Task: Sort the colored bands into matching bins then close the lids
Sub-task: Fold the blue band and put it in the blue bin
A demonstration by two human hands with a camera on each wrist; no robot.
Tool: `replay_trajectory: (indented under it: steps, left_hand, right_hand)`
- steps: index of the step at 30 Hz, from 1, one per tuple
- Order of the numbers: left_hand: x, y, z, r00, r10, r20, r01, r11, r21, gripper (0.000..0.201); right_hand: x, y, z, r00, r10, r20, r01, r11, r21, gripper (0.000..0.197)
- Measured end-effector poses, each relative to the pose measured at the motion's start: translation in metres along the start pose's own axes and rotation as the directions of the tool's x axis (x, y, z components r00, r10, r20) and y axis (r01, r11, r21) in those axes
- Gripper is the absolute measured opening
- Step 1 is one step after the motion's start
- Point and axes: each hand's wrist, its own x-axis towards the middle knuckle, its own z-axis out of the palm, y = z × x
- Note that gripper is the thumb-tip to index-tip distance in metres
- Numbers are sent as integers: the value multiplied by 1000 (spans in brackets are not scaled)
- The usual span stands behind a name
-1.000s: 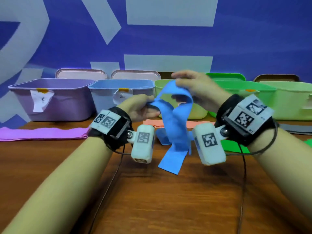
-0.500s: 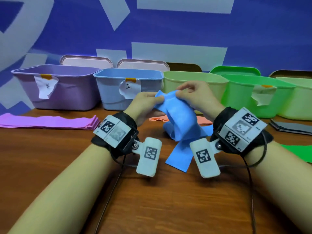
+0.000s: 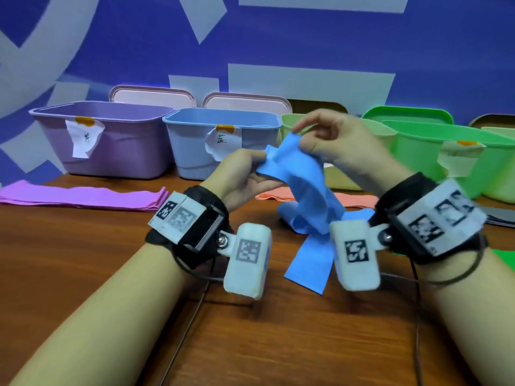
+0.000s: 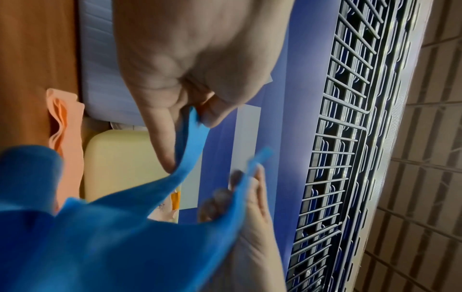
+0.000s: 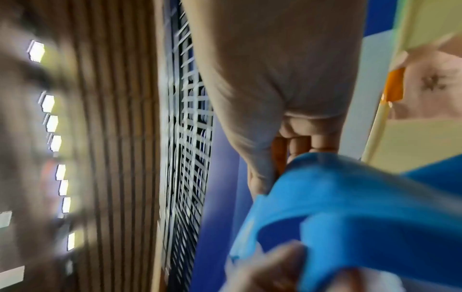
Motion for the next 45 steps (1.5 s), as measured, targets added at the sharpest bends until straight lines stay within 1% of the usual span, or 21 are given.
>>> replay_trajectory:
  steps: [2, 6, 10, 14, 16, 20, 24, 25, 26, 27, 29, 31, 33, 35, 37, 38, 39, 41, 42, 43, 45]
  left_hand:
    - [-1, -2, 1, 999, -16, 28, 16, 1000, 6, 24]
    - [-1, -6, -1, 1000, -17, 0, 17, 997, 69, 26]
    - [-2, -7, -1, 1000, -21, -16, 22, 991, 128, 28]
    - [-4, -7, 1, 999, 38, -33, -30, 979, 204, 23]
    - [-5, -8, 2, 998, 63, -17, -56, 964, 260, 22]
    - [-4, -13, 2, 993, 116, 12, -109, 885, 453, 19]
    - [-6, -16, 3, 988, 157, -5, -133, 849, 512, 21]
    - [-6, -15, 4, 982, 191, -6, -157, 825, 543, 21]
    - [-6, -12, 4, 969, 249, 1, -200, 776, 598, 22]
    - [-7, -8, 4, 944, 328, 12, -251, 698, 671, 24]
    - [-10, 7, 6, 876, 481, 32, -327, 544, 773, 27]
    - [-14, 28, 12, 849, 526, 36, -349, 509, 787, 20]
    - [-19, 50, 22, 827, 556, 82, -377, 441, 814, 19]
    - [-26, 73, 34, 761, 629, 159, -441, 321, 838, 19]
    - [-35, 93, 46, 684, 699, 212, -499, 236, 834, 17]
    - [-38, 100, 50, 670, 705, 230, -517, 221, 827, 17]
    - [-40, 106, 54, 674, 696, 247, -532, 225, 817, 17]
    - [-45, 111, 60, 692, 676, 254, -549, 265, 793, 19]
    - [-47, 112, 62, 688, 684, 242, -553, 278, 786, 19]
    - [-47, 114, 62, 676, 702, 223, -553, 284, 783, 19]
    - [-49, 117, 61, 657, 731, 184, -551, 299, 779, 17]
  right_hand:
    - [2, 11, 10, 1000, 25, -6, -25, 990, -136, 26]
    - [3, 24, 17, 999, 33, -31, -38, 978, -206, 25]
    - [3, 26, 21, 999, -9, -43, -5, 950, -311, 23]
    - [3, 24, 22, 995, -90, -50, 61, 906, -418, 22]
    - [4, 24, 22, 993, -103, -51, 70, 893, -445, 21]
    - [3, 28, 22, 996, -77, -47, 49, 901, -431, 21]
    - [3, 28, 25, 997, -41, -61, 11, 903, -429, 21]
    - [3, 27, 25, 997, -37, -68, 4, 900, -435, 20]
    - [3, 24, 25, 997, -30, -76, -7, 900, -437, 18]
    - [4, 20, 24, 996, -8, -84, -29, 906, -422, 18]
    - [3, 11, 19, 994, 74, -83, -98, 935, -340, 21]
    - [0, -2, 10, 990, 137, -26, -139, 969, -202, 22]
    - [-3, -15, 1, 992, 116, 47, -109, 985, -136, 21]
    - [-6, -24, -7, 991, 90, 97, -76, 988, -134, 19]
    - [-10, -30, -14, 981, 91, 174, -69, 989, -130, 12]
    - [-14, -33, -16, 972, 90, 217, -65, 991, -120, 9]
    - [-16, -34, -18, 966, 77, 248, -50, 992, -114, 12]
    - [-20, -36, -21, 960, 60, 273, -28, 992, -123, 20]
    - [-20, -37, -22, 956, 64, 285, -27, 991, -131, 22]
    - [-20, -36, -23, 946, 84, 312, -37, 987, -155, 26]
    - [-22, -34, -22, 908, 170, 382, -65, 959, -275, 32]
